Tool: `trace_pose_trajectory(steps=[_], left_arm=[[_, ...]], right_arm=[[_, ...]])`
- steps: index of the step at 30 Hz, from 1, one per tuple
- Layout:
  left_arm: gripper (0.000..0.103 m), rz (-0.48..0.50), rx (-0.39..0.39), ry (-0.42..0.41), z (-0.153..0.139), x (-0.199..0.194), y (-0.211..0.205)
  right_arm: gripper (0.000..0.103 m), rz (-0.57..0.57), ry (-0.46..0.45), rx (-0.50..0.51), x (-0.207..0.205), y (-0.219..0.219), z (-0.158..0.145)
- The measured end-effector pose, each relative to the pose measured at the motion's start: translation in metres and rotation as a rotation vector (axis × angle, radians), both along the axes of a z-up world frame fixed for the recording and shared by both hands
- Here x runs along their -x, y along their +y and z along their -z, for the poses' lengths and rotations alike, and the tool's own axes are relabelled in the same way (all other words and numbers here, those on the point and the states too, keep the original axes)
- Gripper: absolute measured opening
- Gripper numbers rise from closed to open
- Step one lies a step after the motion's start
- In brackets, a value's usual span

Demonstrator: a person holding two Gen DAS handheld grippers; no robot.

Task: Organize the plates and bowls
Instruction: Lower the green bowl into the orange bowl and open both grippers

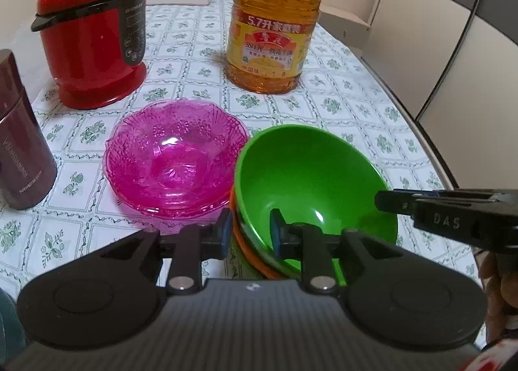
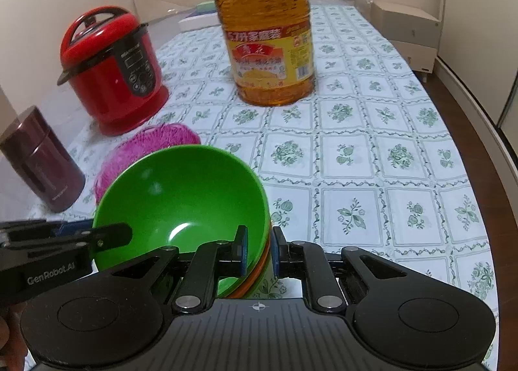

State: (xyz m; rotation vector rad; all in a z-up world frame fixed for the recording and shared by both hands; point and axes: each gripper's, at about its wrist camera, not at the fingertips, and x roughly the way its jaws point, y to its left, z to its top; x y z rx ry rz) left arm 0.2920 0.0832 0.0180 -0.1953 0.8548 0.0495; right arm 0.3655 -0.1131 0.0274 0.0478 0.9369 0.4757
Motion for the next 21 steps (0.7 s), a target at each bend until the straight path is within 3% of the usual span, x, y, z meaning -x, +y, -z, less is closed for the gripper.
trace_pose_trajectory(steps=[11,21], left_arm=[[0.022,-0.080,0.128,-0.101,-0.020,0.041,0.016],[0.028,-0.083,0.085,-0.086,-0.023,0.098,-0.004]], right_arm=[[0.022,0.051,-0.017,-0.094,0.031,-0.019,-0.025],[0.026,0.064,-0.018,-0.089,0.090,-0.033,-0.035]])
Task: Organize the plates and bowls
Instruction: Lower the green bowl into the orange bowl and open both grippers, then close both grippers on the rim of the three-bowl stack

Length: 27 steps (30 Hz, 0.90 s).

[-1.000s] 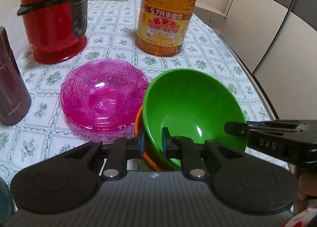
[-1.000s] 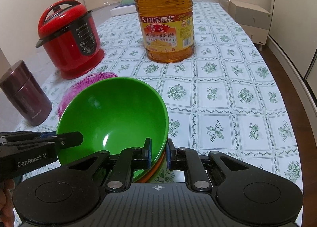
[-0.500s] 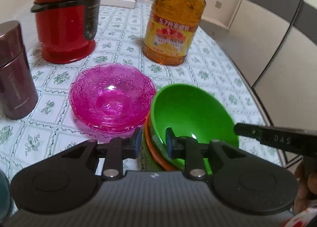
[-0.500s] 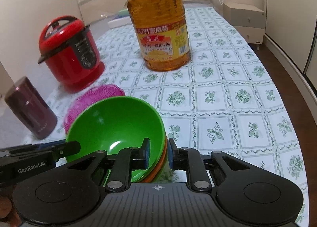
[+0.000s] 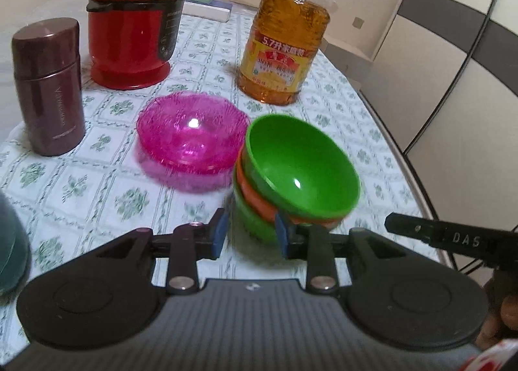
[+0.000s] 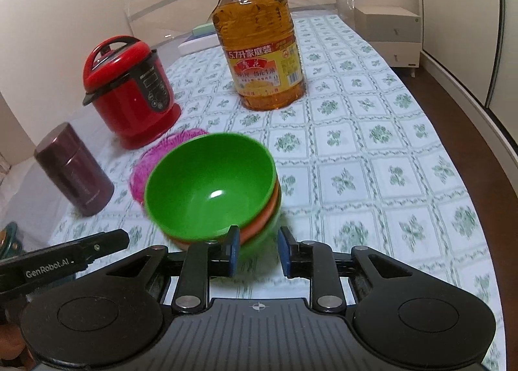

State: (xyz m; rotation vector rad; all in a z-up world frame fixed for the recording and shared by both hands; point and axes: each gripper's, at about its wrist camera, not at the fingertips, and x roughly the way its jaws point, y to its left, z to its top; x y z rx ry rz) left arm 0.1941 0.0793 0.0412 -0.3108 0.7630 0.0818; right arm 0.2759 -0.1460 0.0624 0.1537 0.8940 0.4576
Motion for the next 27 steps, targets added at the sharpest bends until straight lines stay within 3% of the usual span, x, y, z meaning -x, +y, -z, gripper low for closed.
trace_pose_trajectory(steps=[11,21,24,26,27], left_arm=[[0.029,0.036,-0.039,0.021,0.008,0.049,-0.026],[0.030,0.025,-0.040,0.035,0.005,0.062,-0.030],[0.037,0.014,-0.035,0.033,0.005,0.061,-0.028],[0.043,0.016,-0.033,0.015,0.005,0.059,-0.026],[0.044,0.020,-0.029,0.004,0.004,0.057,-0.024]], right_arm=[[0.028,-0.007,0.004,0.038,0.063,-0.014,0.005],[0.029,0.010,0.019,0.025,0.079,-0.026,0.007],[0.030,0.011,0.021,0.014,0.077,-0.027,0.005],[0.036,0.013,0.024,0.002,0.074,-0.026,0.003],[0.046,0.016,0.026,-0.006,0.072,-0.026,0.002]])
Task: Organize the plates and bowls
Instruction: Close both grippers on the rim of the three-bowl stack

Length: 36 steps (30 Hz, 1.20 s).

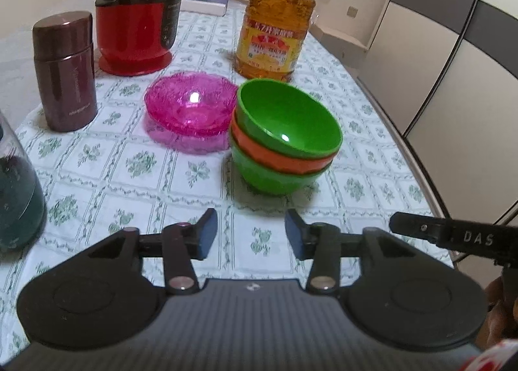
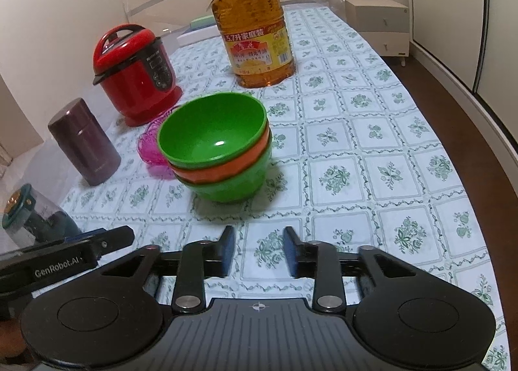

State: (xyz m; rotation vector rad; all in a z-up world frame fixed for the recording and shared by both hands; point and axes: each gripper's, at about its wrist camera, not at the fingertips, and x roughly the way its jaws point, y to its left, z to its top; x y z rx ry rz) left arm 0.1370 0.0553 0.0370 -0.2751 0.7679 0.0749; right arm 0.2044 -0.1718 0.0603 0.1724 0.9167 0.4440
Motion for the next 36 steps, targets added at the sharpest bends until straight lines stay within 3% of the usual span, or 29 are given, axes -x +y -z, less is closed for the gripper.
trace_pose_trajectory(steps=[1,2,7,10,14,24,36], left_arm=[[0.047,0.004,0.008,-0.015,-0.001,-0.002,0.003],[0.048,0.004,0.017,-0.024,-0.001,-0.005,0.005],[0.049,-0.006,0.051,-0.024,-0.006,-0.035,0.017],[0.050,-0.015,0.120,-0.028,-0.007,-0.059,0.029],[0.050,-0.019,0.123,-0.043,-0.008,-0.088,0.041],[0.047,-0.024,0.231,0.117,0.031,-0.154,0.059],[0.038,-0.007,0.279,0.168,0.059,-0.170,0.060]], right_arm=[[0.055,0.003,0.001,-0.011,-0.003,0.000,-0.001],[0.058,0.006,0.000,-0.024,-0.007,0.000,-0.003],[0.058,0.026,0.010,-0.077,-0.032,0.003,-0.010],[0.058,0.043,0.019,-0.100,-0.056,0.006,-0.011],[0.058,0.048,0.060,-0.121,-0.091,0.014,-0.006],[0.058,0.025,0.141,-0.081,-0.152,0.039,0.030],[0.058,0.037,0.241,-0.111,-0.175,0.045,0.067]])
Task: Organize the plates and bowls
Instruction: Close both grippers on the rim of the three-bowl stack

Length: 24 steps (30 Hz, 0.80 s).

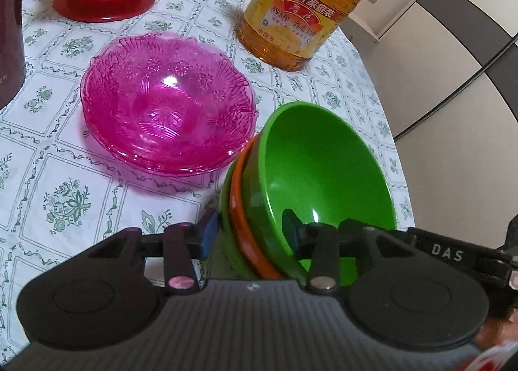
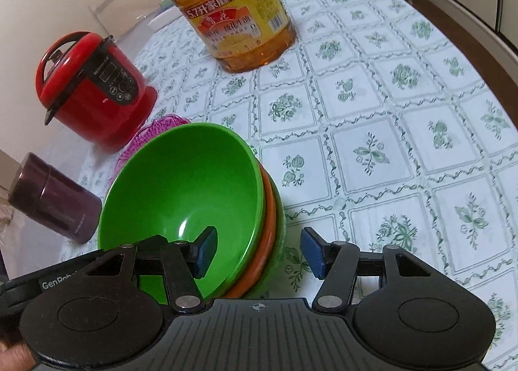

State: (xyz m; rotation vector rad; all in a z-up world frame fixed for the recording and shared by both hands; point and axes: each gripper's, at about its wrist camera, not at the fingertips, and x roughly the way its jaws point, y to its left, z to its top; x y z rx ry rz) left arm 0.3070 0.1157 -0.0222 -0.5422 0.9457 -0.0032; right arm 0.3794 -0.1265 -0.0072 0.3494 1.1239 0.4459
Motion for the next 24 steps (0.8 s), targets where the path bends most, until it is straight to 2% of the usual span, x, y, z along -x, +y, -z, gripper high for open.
trace_pose_trajectory(steps=[8,24], left_arm=[[0.037,0.013,-0.009,-0.001,0.001,-0.001,0.001],[0.036,0.022,-0.033,0.003,-0.004,0.009,-0.005]], right_arm=[[0.040,0.001,0.044,-0.020,-0.002,0.002,0.012],[0.033,0.008,0.025,0.032,0.008,0.005,0.004]])
